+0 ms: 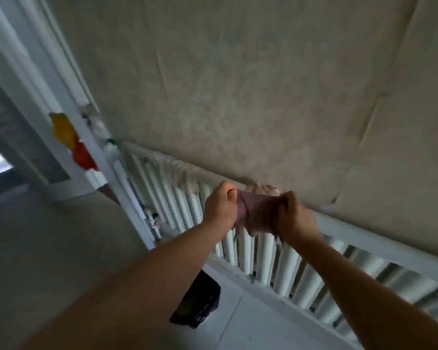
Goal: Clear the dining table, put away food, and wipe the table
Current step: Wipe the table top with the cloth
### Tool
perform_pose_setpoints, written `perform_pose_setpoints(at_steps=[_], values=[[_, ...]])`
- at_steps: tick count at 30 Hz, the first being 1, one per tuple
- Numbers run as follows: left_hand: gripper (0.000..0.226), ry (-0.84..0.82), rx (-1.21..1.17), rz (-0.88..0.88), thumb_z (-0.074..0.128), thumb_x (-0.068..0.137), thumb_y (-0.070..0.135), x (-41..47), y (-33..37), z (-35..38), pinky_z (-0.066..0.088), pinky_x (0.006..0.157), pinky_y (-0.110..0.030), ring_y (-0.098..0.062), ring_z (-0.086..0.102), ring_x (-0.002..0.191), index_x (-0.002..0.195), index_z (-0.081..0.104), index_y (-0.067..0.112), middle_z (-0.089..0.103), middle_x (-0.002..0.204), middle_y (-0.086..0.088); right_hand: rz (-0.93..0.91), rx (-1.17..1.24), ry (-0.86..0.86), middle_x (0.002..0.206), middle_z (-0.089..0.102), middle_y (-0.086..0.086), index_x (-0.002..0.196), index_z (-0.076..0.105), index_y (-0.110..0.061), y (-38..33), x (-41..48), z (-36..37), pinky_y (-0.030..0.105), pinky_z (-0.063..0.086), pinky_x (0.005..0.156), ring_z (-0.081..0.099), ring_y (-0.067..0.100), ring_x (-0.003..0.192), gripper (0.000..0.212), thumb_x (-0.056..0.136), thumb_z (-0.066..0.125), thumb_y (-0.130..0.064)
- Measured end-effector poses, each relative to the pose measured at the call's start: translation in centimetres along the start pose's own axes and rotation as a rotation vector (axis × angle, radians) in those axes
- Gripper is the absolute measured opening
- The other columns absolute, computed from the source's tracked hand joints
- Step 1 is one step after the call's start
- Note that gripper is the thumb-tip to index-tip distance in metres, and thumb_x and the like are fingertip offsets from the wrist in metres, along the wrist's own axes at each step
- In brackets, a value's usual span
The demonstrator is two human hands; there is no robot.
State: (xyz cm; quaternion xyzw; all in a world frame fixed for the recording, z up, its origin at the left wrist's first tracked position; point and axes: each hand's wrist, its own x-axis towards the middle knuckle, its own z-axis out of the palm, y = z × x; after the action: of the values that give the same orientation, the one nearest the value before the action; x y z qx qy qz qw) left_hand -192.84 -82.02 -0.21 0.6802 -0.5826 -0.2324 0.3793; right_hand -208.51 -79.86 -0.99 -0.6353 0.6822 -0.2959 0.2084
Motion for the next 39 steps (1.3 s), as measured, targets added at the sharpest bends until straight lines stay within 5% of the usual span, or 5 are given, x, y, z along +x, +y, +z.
perform_pose_setpoints(at_steps=[20, 24, 31, 37, 39], values=[[0.027, 0.636, -0.218, -0.601, 0.05, 0.097, 0.022, -15.5, -30.4, -43.8, 0.036, 0.059, -0.033, -0.024, 0.05, 0.065, 0.078, 0.06, 0.006, 0.053, 0.071, -0.016, -0.645, 0.104, -0.696, 0.07, 0.061, 0.002, 0.074, 0.059, -0.02, -39.1, -19.1, 30.0, 0.03, 0.048, 0.069, 0.062, 0.022, 0.072, 0.032, 0.098, 0.044, -0.037], [0.032, 0.735, -0.456, -0.689, 0.059, 0.093, 0.032, -19.0, -34.7, -49.5, 0.041, 0.052, -0.029, -0.024, 0.052, 0.057, 0.069, 0.057, 0.011, 0.055, 0.067, -0.016, -0.517, 0.281, -0.862, 0.065, 0.065, 0.006, 0.074, 0.063, -0.016, -44.2, -23.4, 34.1, 0.034, 0.053, 0.059, 0.064, 0.025, 0.061, 0.037, 0.09, 0.054, -0.048], [0.003, 0.764, -0.655, -0.69, 0.061, 0.091, 0.012, -23.2, -40.8, -55.8, 0.053, 0.056, -0.022, -0.014, 0.063, 0.07, 0.09, 0.064, 0.013, 0.067, 0.08, -0.003, -0.303, 0.542, -1.252, 0.074, 0.06, 0.024, 0.105, 0.058, 0.013, -50.9, -26.0, 41.4, 0.032, 0.047, 0.05, 0.055, 0.029, 0.055, 0.027, 0.079, 0.056, 0.016], [0.015, 1.159, -0.538, -0.901, 0.053, 0.095, 0.011, -25.3, -47.4, -61.8, 0.057, 0.08, -0.041, -0.03, 0.067, 0.087, 0.103, 0.063, 0.002, 0.069, 0.099, -0.019, -0.356, 0.558, -1.28, 0.092, 0.058, 0.011, 0.112, 0.064, 0.001, -59.2, -27.2, 50.5, 0.006, 0.039, 0.044, 0.049, 0.011, 0.065, 0.037, 0.082, 0.049, 0.017], [0.021, 1.217, -0.536, -0.964, 0.048, 0.097, 0.011, -25.8, -49.3, -63.9, 0.057, 0.061, -0.032, -0.026, 0.068, 0.07, 0.099, 0.064, -0.003, 0.071, 0.089, -0.02, -0.39, 0.532, -1.364, 0.094, 0.061, 0.011, 0.111, 0.066, 0.0, -62.1, -28.0, 53.1, 0.013, 0.04, 0.054, 0.052, 0.013, 0.072, 0.031, 0.084, 0.056, 0.011]])
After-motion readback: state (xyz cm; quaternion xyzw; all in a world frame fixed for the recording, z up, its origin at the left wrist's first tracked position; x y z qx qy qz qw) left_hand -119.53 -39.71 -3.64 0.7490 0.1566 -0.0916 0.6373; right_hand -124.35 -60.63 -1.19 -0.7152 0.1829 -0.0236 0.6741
